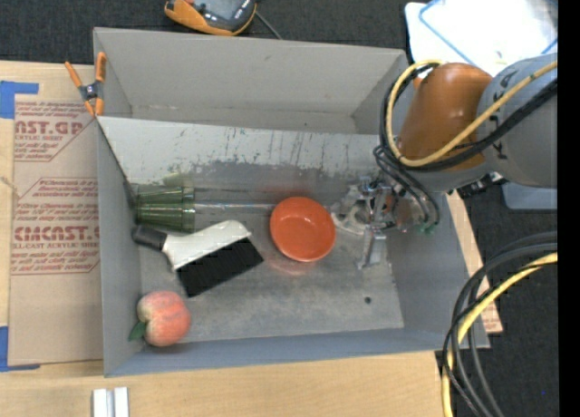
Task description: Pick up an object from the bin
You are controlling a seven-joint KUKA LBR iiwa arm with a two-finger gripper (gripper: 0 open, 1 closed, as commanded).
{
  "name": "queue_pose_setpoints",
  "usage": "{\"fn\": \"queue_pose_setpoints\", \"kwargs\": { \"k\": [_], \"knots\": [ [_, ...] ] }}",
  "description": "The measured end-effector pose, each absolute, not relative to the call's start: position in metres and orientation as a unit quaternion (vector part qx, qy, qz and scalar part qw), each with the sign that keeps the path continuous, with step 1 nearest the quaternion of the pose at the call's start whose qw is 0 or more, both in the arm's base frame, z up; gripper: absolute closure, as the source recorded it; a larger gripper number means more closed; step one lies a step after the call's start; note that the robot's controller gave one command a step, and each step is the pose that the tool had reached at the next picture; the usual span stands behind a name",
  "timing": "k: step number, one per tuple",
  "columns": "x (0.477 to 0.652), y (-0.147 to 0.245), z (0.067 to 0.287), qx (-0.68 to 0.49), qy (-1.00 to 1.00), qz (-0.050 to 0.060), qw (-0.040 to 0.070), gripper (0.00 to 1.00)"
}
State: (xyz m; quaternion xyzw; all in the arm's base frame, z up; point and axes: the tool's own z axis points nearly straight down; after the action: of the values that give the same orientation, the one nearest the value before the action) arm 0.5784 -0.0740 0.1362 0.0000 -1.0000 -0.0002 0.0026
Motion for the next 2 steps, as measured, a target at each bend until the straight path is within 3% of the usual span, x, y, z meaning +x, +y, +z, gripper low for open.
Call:
{"fn": "queue_pose_setpoints", "kwargs": {
  "k": [1,2],
  "knots": [
    [0.580,-0.074,0.140,0.001,-1.000,0.000,-0.001,0.00],
    [0.589,-0.007,0.070,-0.024,-1.000,-0.001,0.000,0.00]
  ]
}}
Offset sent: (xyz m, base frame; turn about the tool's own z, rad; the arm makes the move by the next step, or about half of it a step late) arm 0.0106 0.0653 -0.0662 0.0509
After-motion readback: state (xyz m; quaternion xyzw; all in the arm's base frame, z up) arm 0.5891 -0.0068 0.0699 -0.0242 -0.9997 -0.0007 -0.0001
